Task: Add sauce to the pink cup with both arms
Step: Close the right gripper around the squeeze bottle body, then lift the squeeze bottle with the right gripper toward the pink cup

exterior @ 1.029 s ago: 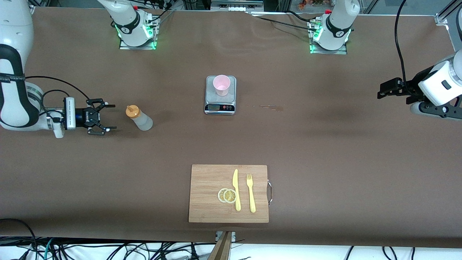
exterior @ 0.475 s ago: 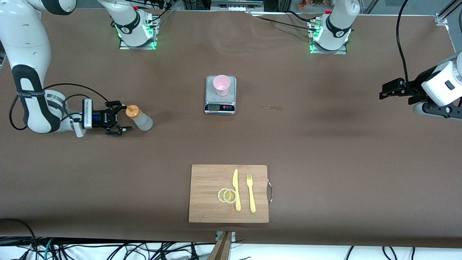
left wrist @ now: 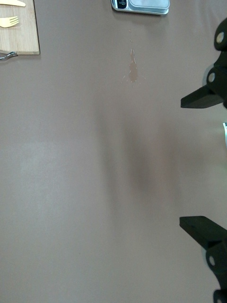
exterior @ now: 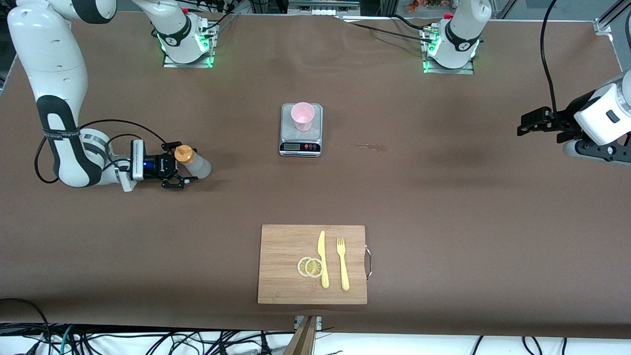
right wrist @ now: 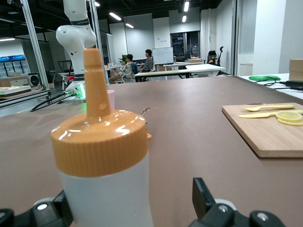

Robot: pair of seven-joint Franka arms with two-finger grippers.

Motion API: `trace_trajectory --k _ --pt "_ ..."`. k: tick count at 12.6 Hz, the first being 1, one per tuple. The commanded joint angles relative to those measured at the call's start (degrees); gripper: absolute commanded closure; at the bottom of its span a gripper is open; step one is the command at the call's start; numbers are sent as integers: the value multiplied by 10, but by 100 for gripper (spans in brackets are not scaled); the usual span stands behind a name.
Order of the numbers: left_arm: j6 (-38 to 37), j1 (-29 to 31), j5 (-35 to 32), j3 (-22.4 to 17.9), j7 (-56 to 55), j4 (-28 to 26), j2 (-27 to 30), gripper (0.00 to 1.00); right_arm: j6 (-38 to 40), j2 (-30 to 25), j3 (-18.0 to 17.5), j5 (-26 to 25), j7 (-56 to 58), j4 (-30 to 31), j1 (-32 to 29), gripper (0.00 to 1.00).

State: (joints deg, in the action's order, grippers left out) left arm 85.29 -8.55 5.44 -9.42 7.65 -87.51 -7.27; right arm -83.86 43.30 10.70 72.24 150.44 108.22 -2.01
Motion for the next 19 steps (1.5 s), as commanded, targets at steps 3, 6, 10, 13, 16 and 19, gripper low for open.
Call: trace_trajectory --k 3,6,10,13,16,19 --pt "-5 -2 -14 1 10 16 -8 0 2 13 -12 25 41 8 3 0" --pt "-5 -4 -13 1 10 16 -8 0 -2 21 -28 59 63 21 10 0" --pt "-5 -4 -14 1 9 16 -8 0 -4 22 -30 70 62 22 16 0" --pt "-5 -4 -14 2 10 17 -8 0 -3 22 -30 69 57 21 18 3" --pt "-5 -4 -13 2 10 17 -8 0 -3 20 -39 70 53 16 19 63" --pt "-5 -4 -13 2 10 17 -8 0 -3 17 -41 71 50 15 25 81"
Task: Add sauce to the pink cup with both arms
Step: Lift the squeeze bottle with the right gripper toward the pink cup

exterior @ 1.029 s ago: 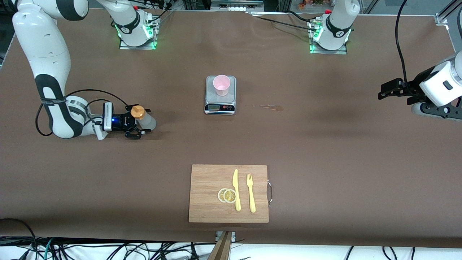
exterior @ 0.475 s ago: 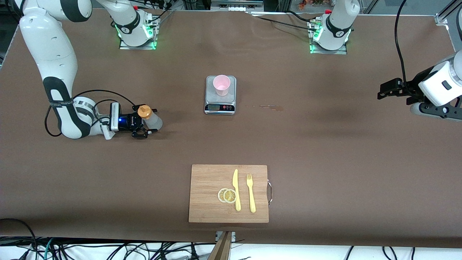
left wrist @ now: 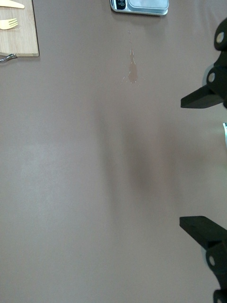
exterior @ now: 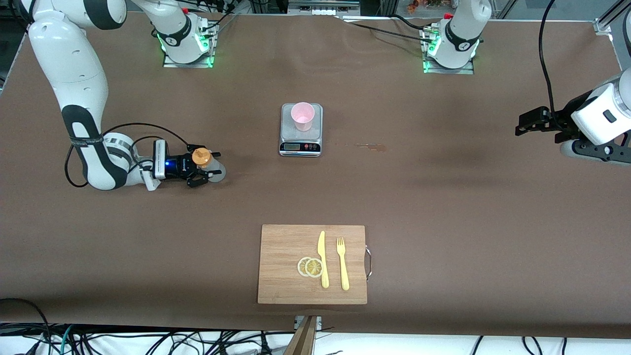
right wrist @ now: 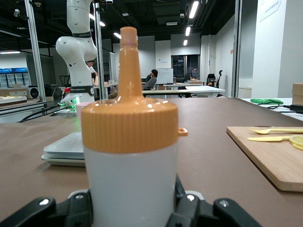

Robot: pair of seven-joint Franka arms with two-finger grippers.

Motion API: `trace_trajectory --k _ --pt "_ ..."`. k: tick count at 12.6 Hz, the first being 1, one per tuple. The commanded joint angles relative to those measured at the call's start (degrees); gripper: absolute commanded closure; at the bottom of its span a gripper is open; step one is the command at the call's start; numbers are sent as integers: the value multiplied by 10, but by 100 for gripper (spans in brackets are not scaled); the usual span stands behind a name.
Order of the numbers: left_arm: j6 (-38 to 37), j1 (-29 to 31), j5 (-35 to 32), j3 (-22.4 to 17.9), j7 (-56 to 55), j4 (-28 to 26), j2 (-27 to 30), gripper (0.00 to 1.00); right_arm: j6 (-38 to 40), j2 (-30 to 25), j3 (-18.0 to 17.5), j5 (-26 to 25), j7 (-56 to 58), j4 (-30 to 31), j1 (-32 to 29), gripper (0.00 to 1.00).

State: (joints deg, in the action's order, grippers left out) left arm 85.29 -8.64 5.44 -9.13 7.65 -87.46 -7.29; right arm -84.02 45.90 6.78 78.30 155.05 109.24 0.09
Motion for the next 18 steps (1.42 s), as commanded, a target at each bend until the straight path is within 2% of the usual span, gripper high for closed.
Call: trace_trajectory --k 1,3,4,8,14,18 --pt "-5 -2 -13 -1 10 18 -8 0 -1 -15 -2 10 3 4 9 84" --pt "-6 -2 -15 -1 10 35 -18 0 -11 -44 -1 2 -31 8 14 84" --pt "-6 -2 -15 -1 11 35 -18 0 -33 -75 0 -9 -52 17 15 84" --pt "-6 -1 -14 -1 11 36 -18 0 -130 -236 0 -149 -248 48 44 84" --pt "-6 -1 -14 -2 11 36 -18 0 -257 -386 -4 -305 -507 113 161 84" --pt "-6 0 -14 -2 11 36 -18 0 -329 -423 -75 -441 -693 134 193 84"
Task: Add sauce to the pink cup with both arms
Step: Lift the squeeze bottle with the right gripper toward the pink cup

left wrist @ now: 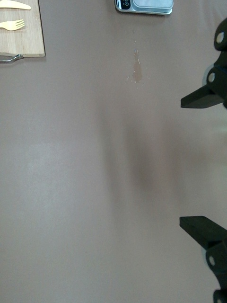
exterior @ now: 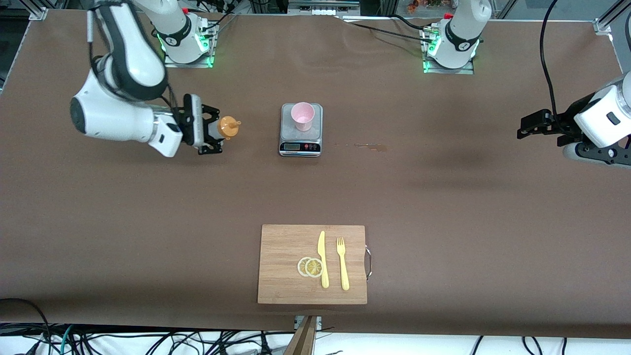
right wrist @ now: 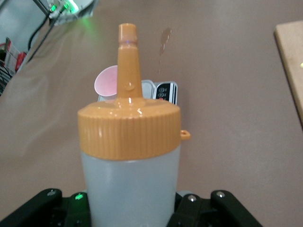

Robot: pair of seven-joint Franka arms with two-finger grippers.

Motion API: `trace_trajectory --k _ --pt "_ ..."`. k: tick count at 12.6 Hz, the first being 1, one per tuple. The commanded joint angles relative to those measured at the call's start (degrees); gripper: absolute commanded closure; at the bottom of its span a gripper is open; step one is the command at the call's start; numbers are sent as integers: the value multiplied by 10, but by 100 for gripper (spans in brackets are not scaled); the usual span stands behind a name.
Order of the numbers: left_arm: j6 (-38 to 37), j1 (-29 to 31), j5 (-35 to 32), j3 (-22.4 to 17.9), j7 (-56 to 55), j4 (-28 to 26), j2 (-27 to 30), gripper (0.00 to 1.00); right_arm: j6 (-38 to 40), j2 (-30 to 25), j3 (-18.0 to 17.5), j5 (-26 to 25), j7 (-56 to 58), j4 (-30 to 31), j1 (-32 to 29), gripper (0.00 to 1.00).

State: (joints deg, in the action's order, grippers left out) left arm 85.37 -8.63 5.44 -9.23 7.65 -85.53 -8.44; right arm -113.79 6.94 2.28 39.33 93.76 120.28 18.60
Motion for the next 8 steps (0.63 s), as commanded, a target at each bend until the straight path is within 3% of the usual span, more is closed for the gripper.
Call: trace_trajectory --k 1,3,6,8 --pt "-6 -2 -14 -1 11 17 -7 0 -41 -37 -47 -98 -142 23 17 84" --pt "-6 -1 -14 -1 11 17 -7 0 -53 -38 -83 -191 -265 22 36 84" --pt "-6 -2 -14 -1 11 17 -7 0 -56 -36 -125 -286 -412 23 61 84" --pt "-6 -3 -14 -1 11 17 -7 0 -55 -33 -144 -307 -456 24 66 84"
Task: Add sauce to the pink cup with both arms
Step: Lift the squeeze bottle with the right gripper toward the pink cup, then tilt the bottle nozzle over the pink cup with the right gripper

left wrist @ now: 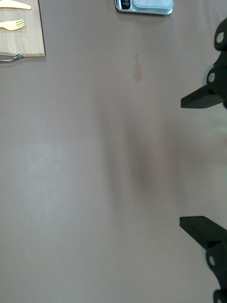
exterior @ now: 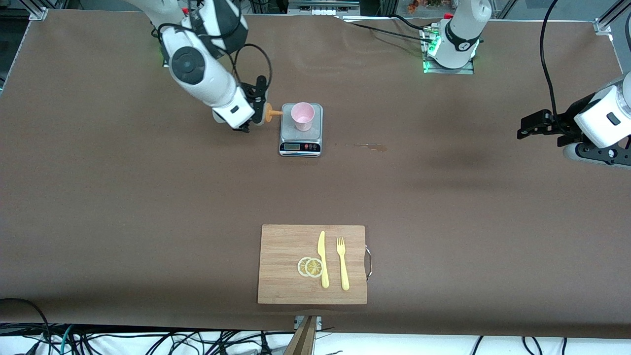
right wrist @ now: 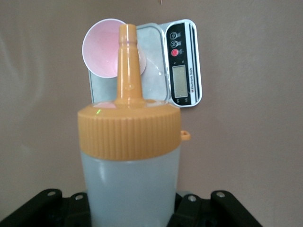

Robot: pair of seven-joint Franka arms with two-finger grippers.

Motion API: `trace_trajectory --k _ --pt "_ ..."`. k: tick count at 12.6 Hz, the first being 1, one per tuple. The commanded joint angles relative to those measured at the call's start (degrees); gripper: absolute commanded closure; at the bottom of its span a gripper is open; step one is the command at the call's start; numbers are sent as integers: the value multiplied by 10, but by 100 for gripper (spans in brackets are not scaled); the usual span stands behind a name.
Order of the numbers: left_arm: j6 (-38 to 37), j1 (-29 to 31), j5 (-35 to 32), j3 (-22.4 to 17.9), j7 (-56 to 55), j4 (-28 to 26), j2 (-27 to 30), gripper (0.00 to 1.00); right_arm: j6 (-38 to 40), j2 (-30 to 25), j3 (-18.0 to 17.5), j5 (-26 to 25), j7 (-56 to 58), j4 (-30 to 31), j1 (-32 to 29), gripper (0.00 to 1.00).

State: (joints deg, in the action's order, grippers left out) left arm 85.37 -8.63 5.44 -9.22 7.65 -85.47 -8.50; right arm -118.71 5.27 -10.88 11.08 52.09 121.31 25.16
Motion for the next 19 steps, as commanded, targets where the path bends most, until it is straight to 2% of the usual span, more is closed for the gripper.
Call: trace_trajectory --k 1,8,14,19 --pt "-6 -3 -14 -1 11 16 -6 0 -6 -16 -13 -35 -54 17 3 84" --pt "-6 -3 -14 -1 11 17 -6 0 -4 -8 -66 -134 -177 40 19 83" --pt "-6 -3 -14 -1 11 17 -6 0 0 22 -80 -209 -263 42 44 83" --pt "-6 -4 -11 0 11 17 -6 0 5 39 -80 -236 -282 33 64 83"
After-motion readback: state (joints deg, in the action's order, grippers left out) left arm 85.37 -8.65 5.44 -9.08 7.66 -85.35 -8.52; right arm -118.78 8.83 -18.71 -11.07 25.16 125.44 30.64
